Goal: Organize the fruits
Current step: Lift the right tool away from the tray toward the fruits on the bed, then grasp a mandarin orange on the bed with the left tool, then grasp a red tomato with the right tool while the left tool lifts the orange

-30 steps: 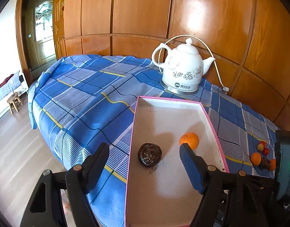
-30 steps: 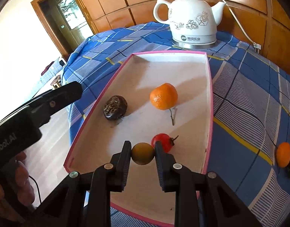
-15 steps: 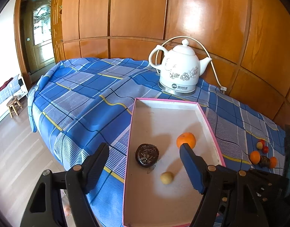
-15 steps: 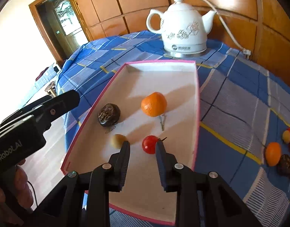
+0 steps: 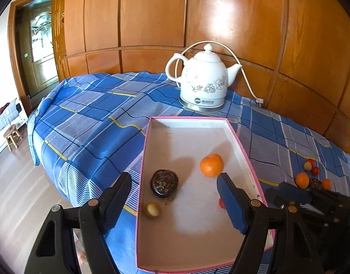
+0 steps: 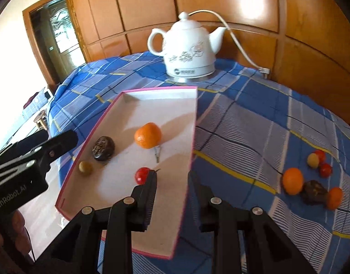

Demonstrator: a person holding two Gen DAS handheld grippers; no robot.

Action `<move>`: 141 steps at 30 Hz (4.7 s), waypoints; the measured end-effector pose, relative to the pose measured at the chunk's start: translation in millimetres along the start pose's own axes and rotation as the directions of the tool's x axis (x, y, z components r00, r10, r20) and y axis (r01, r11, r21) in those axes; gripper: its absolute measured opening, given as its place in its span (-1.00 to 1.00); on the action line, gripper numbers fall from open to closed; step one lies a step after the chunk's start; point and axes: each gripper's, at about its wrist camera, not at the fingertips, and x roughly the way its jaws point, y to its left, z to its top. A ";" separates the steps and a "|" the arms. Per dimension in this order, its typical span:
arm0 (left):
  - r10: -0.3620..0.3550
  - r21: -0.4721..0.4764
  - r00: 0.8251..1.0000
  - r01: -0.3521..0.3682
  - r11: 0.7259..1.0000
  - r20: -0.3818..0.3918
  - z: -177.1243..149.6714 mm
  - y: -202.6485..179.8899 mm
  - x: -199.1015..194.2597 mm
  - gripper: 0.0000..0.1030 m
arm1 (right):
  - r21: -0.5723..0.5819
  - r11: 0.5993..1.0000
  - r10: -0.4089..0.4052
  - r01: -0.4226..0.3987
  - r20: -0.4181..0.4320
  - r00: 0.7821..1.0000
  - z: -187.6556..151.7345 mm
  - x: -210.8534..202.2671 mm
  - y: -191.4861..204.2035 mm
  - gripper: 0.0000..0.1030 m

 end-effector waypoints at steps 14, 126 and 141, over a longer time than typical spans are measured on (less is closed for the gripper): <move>-0.059 0.101 0.998 0.059 0.993 -0.010 -9.7 -28.6 2.1 0.50 | 0.077 0.992 -0.102 0.097 0.054 0.993 -4.0 -30.6 -43.8 -0.42; -0.479 0.307 0.812 0.574 0.759 -0.334 -65.2 -216.3 75.7 -0.31 | 0.104 0.953 -0.257 0.286 -0.228 0.939 2.7 26.4 -239.1 -0.48; -0.430 0.150 0.883 0.458 0.876 -0.188 23.8 -134.1 45.9 -0.32 | 0.156 0.946 -0.269 0.283 -0.106 0.957 7.4 -7.7 -223.1 -0.47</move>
